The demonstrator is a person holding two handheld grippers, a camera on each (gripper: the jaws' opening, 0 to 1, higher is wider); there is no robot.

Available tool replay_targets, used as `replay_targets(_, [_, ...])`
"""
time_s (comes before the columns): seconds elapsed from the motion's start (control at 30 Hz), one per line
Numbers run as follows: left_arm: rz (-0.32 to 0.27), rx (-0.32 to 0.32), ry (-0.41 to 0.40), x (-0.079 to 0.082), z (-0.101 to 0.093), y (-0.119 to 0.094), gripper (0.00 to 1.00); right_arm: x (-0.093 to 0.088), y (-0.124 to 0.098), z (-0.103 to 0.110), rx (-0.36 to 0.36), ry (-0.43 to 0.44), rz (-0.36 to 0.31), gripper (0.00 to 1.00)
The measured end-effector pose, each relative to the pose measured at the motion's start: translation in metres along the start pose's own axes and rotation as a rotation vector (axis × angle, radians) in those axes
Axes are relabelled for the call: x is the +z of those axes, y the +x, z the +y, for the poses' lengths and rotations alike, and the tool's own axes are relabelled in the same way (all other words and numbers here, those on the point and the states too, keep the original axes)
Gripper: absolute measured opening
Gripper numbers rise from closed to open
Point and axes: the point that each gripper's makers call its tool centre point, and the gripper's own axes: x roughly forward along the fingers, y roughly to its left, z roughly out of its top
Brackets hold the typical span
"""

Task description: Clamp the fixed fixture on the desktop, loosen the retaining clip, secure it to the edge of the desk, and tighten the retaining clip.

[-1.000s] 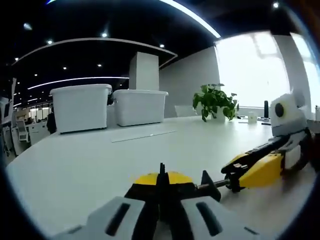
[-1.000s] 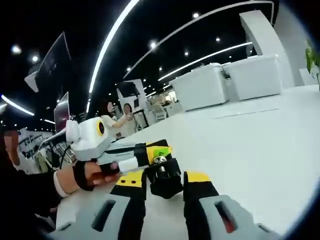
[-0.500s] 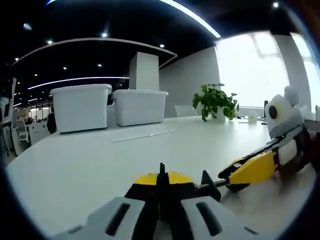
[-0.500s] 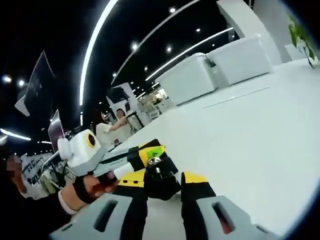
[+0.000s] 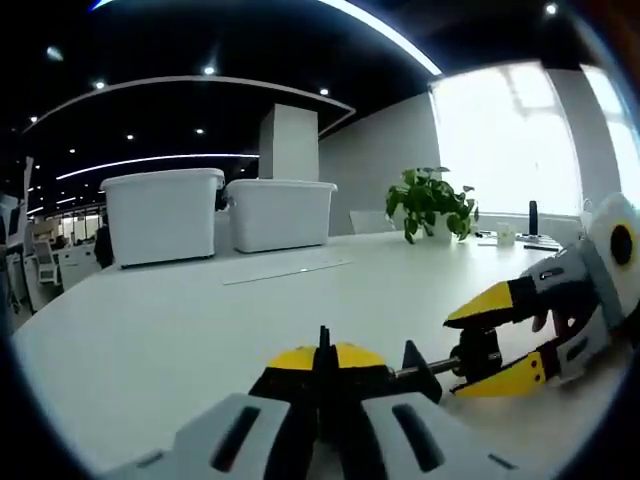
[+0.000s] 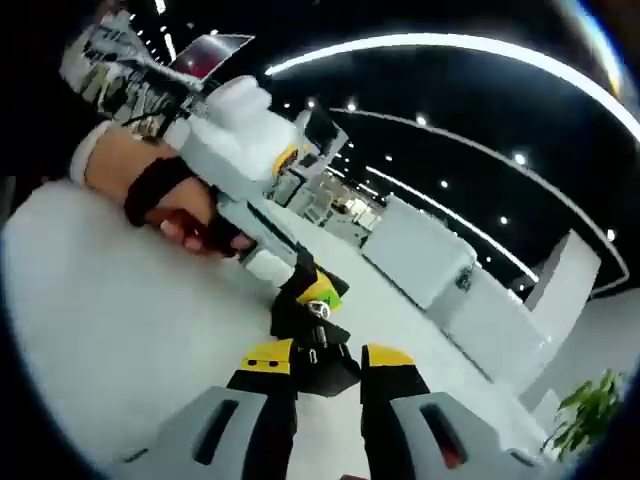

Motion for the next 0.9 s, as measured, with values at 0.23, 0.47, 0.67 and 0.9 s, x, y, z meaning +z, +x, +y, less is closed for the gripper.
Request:
replay_targets(0.23, [0.001, -0.001, 0.0, 0.0, 0.0, 0.0, 0.04, 0.002, -0.002, -0.001, -0.021, -0.065, 0.004, 0.21])
replay_targets(0.47, [0.0, 0.0, 0.01, 0.0, 0.0, 0.001, 0.04, 0.003, -0.007, -0.024, 0.002, 0.505, -0.003, 0.29])
replay_targets(0.67, [-0.001, 0.0, 0.009, 0.0, -0.001, 0.001, 0.04, -0.02, -0.006, -0.024, 0.091, 1.093, 0.042, 0.3])
replay_targets(0.9, [-0.001, 0.001, 0.002, 0.0, -0.001, 0.001, 0.04, -0.022, -0.002, -0.018, 0.14, 1.25, 0.02, 0.25])
